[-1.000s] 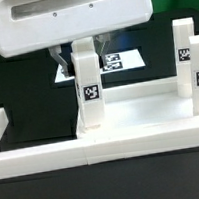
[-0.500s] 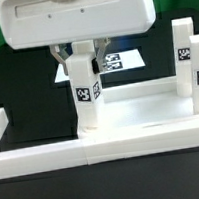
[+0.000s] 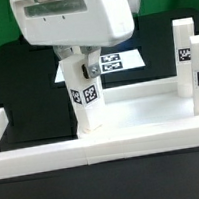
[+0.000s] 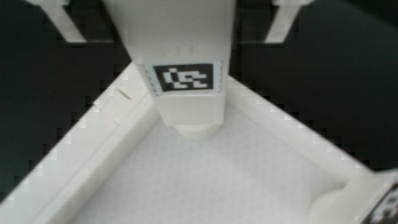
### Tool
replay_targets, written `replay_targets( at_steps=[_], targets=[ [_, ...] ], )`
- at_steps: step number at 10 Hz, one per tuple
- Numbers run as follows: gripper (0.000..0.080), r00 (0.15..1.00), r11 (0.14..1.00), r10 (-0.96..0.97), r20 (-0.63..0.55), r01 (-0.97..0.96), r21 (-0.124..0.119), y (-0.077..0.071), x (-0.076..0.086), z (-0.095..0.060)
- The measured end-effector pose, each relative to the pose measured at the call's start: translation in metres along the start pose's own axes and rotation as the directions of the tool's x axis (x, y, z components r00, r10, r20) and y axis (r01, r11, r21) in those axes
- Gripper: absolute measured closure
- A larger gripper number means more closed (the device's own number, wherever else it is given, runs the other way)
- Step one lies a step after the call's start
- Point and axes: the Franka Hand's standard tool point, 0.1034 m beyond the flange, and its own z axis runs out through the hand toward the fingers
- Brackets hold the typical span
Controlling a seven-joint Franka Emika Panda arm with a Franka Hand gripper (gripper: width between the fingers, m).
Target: Assemble desk
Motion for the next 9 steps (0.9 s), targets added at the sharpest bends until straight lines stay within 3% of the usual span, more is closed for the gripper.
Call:
replay_targets(
  at_steps=[2,4,6,7,8,9],
  targets=[
    [0.0508,0.963,0.963,0.27,0.014,-0.27,0.0,-0.002,-0.004,0.0],
    [0.0508,0.756,0.757,0.65,0.075,-0.653,0.026,-0.007,-0.006,0.002],
    [0.0508,0.76,0.76,0.646,0.078,-0.649,0.028,-0.007,-0.006,0.002],
    [0.0417,0.789,0.789,0.611,0.072,-0.614,0.028,-0.008,-0.008,0.003],
    [0.0278,0.826,0.826,0.561,0.064,-0.563,0.025,-0.01,-0.013,0.004],
    [0.0191,0.915,0.916,0.398,0.058,-0.4,0.036,-0.01,-0.013,0.004]
  ],
)
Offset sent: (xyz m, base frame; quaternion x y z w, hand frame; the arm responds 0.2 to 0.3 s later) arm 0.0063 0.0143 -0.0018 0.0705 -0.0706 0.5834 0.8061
